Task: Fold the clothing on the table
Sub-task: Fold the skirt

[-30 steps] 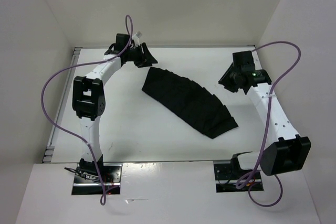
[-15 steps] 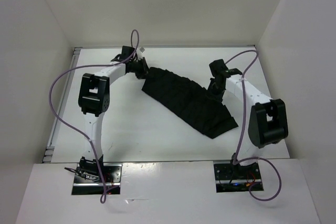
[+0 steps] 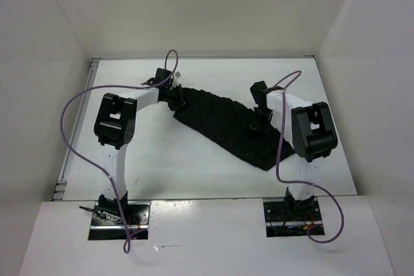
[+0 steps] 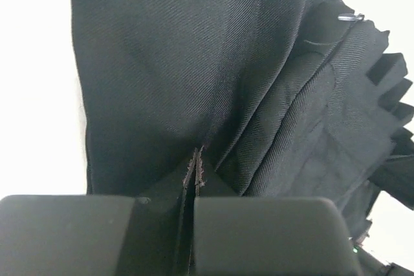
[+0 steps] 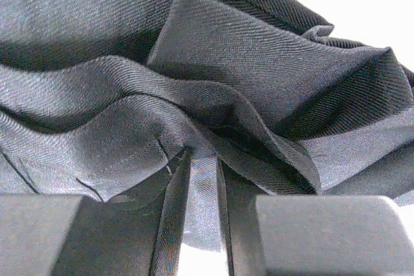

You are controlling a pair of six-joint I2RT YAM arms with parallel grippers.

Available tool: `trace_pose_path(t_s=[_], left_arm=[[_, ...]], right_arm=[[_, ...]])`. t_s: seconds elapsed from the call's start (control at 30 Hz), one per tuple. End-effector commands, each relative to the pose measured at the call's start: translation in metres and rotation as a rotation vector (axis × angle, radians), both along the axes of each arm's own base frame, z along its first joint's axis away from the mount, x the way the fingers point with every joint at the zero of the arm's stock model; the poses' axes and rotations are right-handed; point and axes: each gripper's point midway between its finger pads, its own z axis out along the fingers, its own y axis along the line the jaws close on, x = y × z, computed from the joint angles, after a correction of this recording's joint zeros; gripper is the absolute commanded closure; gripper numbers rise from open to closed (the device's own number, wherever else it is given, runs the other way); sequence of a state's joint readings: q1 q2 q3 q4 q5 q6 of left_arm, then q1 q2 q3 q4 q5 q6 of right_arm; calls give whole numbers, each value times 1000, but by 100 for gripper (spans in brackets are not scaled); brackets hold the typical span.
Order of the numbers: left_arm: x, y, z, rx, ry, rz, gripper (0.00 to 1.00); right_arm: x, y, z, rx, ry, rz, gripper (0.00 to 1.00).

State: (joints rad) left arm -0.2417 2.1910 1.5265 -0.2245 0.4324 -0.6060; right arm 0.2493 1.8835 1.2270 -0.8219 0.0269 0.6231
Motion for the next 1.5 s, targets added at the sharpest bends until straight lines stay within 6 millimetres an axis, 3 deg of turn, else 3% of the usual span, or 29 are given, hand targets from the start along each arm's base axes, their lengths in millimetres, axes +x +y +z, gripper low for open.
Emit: trace_pose_path(t_s=[0.0, 0.03, 0.13, 0.17, 0.2, 0.23, 0.33, 0.37, 0.4, 0.43, 0.5, 0.63, 0.67, 0.7, 0.77, 0.8, 0.9, 1.0, 1.07, 1.3, 1.47], left_arm=[[-35, 17, -9, 130, 73, 18, 100], [-41, 22, -9, 148, 77, 27, 100], [-64, 29, -4, 149, 97, 54, 100], [-83, 34, -16, 161, 139, 51, 100], [-91, 32, -14, 159, 145, 50, 100], [-95, 33, -16, 160, 150, 50, 100], [-112, 32, -25, 157, 187, 44, 100], [-113, 30, -24, 147, 190, 38, 100], [-110, 29, -21, 144, 181, 38, 100], [-108, 29, -22, 144, 181, 38, 100], [-100, 26, -14, 138, 162, 39, 100], [-71, 24, 18, 152, 70, 38, 100], [-58, 23, 41, 155, 15, 38, 100], [-50, 27, 51, 174, -13, 58, 100], [-41, 31, 77, 200, -75, 66, 100], [-30, 35, 93, 218, -120, 93, 100], [-26, 32, 137, 187, -209, 79, 99], [-35, 14, 151, 96, -214, -2, 97], [-39, 7, 152, 83, -212, -23, 97], [-57, 7, 105, 108, -114, -51, 97], [-67, -2, 88, 96, -75, -77, 97]], right_arm=[[18, 1, -13, -36, -8, 28, 73], [36, 3, -6, -35, -48, 27, 73], [56, 6, -9, -49, -55, 51, 73], [81, 12, 4, -37, -116, 64, 73], [90, 11, 0, -50, -121, 85, 73], [112, 15, 14, -48, -181, 92, 73], [141, 20, 40, -43, -280, 115, 73], [147, 21, 63, -36, -333, 124, 69], [148, 18, 74, -48, -360, 129, 64], [149, 18, 87, -43, -389, 127, 50], [143, 7, 113, -66, -447, 138, 39], [129, -31, 133, -131, -478, 107, 23], [128, -49, 132, -141, -471, 69, 21], [117, -61, 121, -155, -427, 63, 21], [115, -88, 119, -141, -438, -2, 19], [107, -94, 105, -122, -405, -17, 18], [97, -121, 88, -86, -382, -90, 17], [98, -127, 86, -2, -409, -103, 17], [97, -126, 74, 50, -380, -98, 17], [100, -125, 42, 234, -362, -106, 17], [97, -116, 19, 319, -316, -98, 17]])
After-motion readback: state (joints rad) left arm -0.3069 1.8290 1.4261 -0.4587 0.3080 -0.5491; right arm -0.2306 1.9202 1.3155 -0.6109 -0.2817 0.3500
